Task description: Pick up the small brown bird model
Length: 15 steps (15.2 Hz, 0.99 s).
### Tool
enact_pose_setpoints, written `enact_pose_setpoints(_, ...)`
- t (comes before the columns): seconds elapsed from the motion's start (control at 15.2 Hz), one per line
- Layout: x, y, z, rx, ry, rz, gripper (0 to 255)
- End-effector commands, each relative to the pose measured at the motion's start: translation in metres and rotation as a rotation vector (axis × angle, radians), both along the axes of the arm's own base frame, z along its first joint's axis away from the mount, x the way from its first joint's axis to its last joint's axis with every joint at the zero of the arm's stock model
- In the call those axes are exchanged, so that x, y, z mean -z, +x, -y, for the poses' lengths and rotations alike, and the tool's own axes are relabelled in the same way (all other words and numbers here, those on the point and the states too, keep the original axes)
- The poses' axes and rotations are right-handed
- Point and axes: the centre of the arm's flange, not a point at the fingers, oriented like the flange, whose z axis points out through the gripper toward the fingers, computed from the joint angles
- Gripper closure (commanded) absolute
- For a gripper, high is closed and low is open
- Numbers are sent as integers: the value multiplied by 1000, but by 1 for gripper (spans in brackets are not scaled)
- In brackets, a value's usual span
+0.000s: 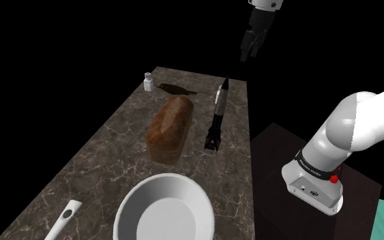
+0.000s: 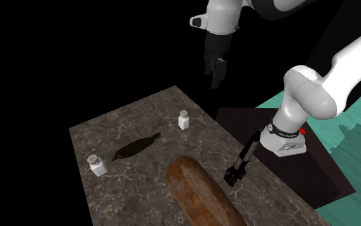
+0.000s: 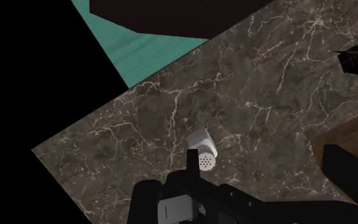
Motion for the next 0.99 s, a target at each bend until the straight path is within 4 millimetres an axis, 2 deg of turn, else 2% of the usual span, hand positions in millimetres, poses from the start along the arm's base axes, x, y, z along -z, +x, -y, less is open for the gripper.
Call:
enact_pose_setpoints(0.0,11,22,-8,-24,-2,6,0)
enact_pose_setpoints(0.92,112,165,-64,-189,-14,26,0)
